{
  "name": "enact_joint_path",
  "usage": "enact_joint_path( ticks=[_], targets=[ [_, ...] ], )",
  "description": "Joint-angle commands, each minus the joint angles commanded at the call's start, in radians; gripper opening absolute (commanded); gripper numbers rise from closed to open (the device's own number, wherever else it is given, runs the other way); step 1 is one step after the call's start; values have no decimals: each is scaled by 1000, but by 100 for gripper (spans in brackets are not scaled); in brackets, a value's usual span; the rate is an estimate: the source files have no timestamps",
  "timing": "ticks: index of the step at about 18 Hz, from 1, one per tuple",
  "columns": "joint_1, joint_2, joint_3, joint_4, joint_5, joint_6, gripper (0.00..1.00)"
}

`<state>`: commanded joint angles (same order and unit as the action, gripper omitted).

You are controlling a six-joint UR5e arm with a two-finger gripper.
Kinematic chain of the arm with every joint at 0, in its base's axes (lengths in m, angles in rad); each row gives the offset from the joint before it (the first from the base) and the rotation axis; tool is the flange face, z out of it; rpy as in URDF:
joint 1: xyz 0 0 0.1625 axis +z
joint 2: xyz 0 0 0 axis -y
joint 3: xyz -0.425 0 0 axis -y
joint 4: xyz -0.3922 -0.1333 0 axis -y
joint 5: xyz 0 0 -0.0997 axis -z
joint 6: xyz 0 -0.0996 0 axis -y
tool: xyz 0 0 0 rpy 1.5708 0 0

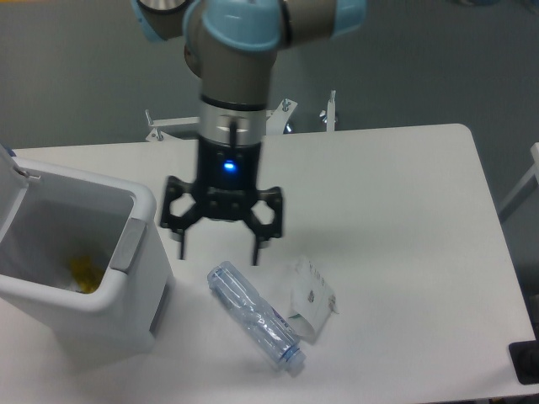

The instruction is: Open the trash can

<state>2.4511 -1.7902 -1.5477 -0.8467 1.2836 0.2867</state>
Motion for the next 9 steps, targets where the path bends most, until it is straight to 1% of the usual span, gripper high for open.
enact_joint_path(
  ticks=[2, 3, 5, 6, 9],
  targets=[
    [28, -8, -35, 0, 63, 52, 100],
    [66, -14, -57, -2, 84, 75, 100],
    [150, -28, -89, -5, 89, 130, 100],
    [187, -29, -97, -8, 89, 181, 100],
    [265, -47, -104, -8, 89, 317, 100]
  ],
)
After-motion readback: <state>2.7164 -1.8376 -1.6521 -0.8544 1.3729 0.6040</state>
